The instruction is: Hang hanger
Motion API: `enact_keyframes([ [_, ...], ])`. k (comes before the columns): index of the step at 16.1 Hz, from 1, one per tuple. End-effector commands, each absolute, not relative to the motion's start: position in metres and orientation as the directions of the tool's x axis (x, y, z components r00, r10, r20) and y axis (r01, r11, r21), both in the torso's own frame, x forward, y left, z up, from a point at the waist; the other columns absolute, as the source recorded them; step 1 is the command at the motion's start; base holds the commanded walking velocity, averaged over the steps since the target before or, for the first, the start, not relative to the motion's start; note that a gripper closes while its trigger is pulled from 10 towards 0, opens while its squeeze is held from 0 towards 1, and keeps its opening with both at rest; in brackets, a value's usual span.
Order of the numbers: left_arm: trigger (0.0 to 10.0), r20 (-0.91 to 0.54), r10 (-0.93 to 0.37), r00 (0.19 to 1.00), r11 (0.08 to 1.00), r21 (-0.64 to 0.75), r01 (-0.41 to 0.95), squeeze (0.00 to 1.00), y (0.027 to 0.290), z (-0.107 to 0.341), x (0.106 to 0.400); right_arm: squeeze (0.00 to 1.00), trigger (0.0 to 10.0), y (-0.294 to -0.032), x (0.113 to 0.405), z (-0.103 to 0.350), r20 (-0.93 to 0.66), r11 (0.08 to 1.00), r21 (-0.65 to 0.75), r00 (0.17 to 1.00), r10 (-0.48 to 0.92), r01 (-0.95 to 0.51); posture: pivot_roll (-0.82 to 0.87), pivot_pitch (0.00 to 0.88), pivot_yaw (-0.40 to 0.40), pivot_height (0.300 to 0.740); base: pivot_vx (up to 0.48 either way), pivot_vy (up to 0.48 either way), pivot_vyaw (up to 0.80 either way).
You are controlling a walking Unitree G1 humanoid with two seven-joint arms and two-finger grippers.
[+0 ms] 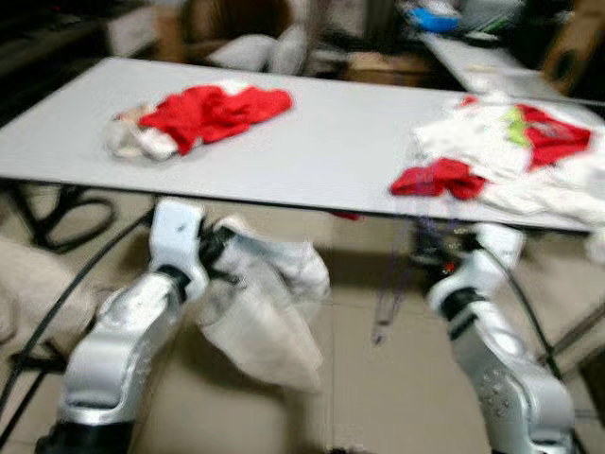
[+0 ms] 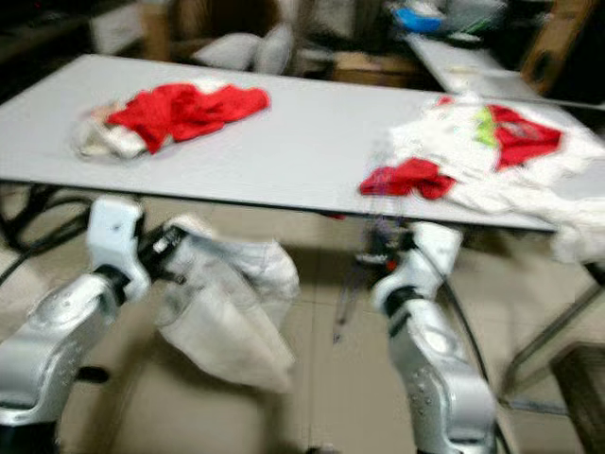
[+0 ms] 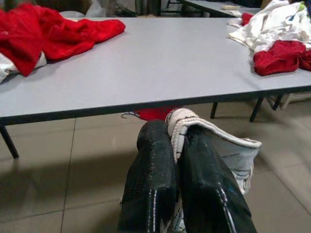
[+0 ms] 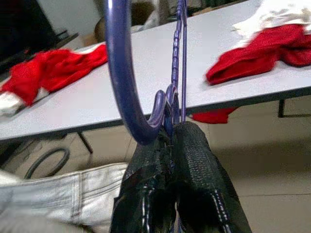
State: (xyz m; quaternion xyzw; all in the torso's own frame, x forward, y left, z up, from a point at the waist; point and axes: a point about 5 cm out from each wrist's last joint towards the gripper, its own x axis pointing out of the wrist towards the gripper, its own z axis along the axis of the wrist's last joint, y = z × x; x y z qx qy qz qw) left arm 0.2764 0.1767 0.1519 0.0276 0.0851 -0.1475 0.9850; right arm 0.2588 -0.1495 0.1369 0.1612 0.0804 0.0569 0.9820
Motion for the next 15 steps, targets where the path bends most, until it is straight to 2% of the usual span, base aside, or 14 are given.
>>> enact_keyframes([
  [1,10.0,-0.098,-0.301,0.949,0.951,0.043,0.306,0.0,0.171,0.169,0.278,0.0,10.0,-0.151,0.261,0.141,-0.134,0.948,0.282,0.972,0.191,-0.147,0.06,0.0,-0.026,0.74,0.0,0.364,0.0],
  [3,10.0,-0.103,-0.306,0.947,0.949,0.053,0.312,0.0,0.17,0.168,0.276,0.0,10.0,-0.149,0.258,0.139,-0.156,0.94,0.267,0.954,0.258,-0.21,0.07,0.0,-0.043,0.74,0.0,0.401,0.0],
  [6,10.0,-0.078,-0.276,0.958,0.958,0.056,0.281,0.0,0.175,0.173,0.278,0.0,10.0,-0.151,0.257,0.142,-0.133,0.958,0.183,0.96,0.245,-0.22,0.07,0.0,-0.061,0.74,0.0,0.417,0.0],
  [8,10.0,-0.084,-0.285,0.955,0.955,0.057,0.29,0.0,0.174,0.173,0.278,0.0,10.0,-0.152,0.256,0.148,-0.108,0.946,0.209,0.956,0.273,-0.247,0.06,0.0,-0.048,0.74,0.0,0.414,0.0],
  [11,10.0,-0.077,-0.281,0.957,0.957,0.055,0.285,0.0,0.167,0.171,0.275,0.0,10.0,-0.153,0.25,0.149,-0.079,0.923,0.244,0.943,0.324,-0.296,0.06,0.0,-0.058,0.74,0.0,0.0,0.0],
  [15,10.0,-0.011,-0.256,0.967,0.966,0.034,0.256,0.0,0.163,0.177,0.282,0.0,10.0,-0.155,0.255,0.156,-0.047,0.92,0.207,0.936,0.348,-0.331,0.05,0.0,-0.052,0.74,0.0,0.0,0.0],
])
